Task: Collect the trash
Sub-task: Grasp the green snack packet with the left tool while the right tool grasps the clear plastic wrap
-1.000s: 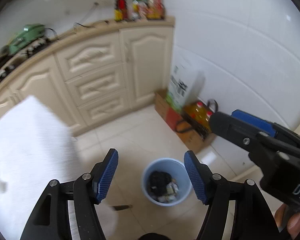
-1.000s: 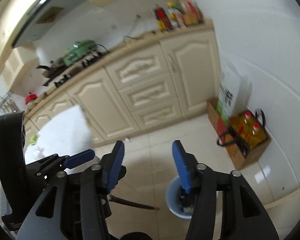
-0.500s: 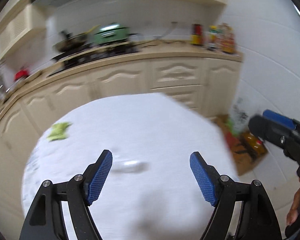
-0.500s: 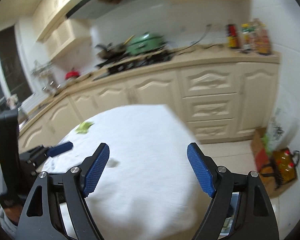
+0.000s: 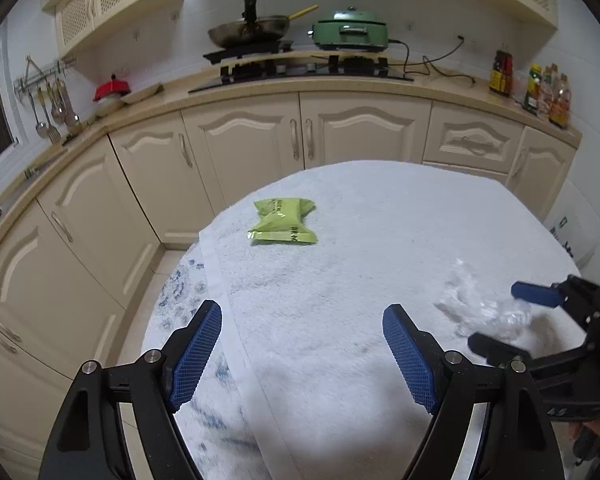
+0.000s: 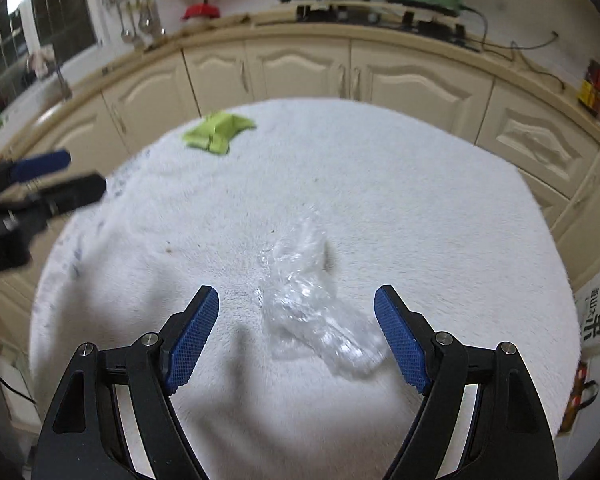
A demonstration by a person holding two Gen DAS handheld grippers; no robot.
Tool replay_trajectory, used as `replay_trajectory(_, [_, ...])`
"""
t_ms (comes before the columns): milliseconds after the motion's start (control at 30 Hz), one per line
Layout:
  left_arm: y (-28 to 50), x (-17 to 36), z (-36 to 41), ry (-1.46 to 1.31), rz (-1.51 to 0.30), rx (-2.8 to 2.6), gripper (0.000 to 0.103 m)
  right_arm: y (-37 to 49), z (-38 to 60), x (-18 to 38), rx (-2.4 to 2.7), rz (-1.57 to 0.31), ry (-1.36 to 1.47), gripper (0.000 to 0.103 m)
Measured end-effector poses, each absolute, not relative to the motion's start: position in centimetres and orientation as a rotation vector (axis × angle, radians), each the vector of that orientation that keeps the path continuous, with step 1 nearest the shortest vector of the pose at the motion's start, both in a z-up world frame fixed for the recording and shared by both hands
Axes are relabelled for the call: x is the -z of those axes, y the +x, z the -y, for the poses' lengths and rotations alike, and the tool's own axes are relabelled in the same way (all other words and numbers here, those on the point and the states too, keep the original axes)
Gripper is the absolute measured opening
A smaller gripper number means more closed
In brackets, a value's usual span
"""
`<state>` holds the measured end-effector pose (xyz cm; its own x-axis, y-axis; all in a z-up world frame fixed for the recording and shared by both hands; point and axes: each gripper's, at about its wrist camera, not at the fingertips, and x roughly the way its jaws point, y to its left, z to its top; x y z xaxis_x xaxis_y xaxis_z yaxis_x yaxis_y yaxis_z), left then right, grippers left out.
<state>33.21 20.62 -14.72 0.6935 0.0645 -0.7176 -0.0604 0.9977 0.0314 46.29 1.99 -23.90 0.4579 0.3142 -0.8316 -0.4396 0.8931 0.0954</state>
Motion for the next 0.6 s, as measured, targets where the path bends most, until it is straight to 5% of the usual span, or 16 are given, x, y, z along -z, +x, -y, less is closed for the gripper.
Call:
replay_trajectory(33, [34.2,14.9,-21.1,-0.011,-0.812,-0.059,0.079,46.5,-2.1,24.5,-0.474,-1.002,-0.152,0.08])
replay_trajectory(100, [36.3,15.0,-22.1,-0.041,-0.823,-0.048,0.079,47.1,-2.2,25.3,-0.497,-1.026,-0.14,0.057])
replay_trajectory(133, [37.0,15.2,-22.6,-0.053,-0.832,-0.048,0.079,47.4,-2.1,25.6,-0.511,-1.041,-0.125,0.025])
replay_trajectory(600, [50.7,18.7,-23.4,-0.035,-0.888,-0.103,0.079,51.2,1.0,23.3,-0.466,-0.936,0.003,0.024])
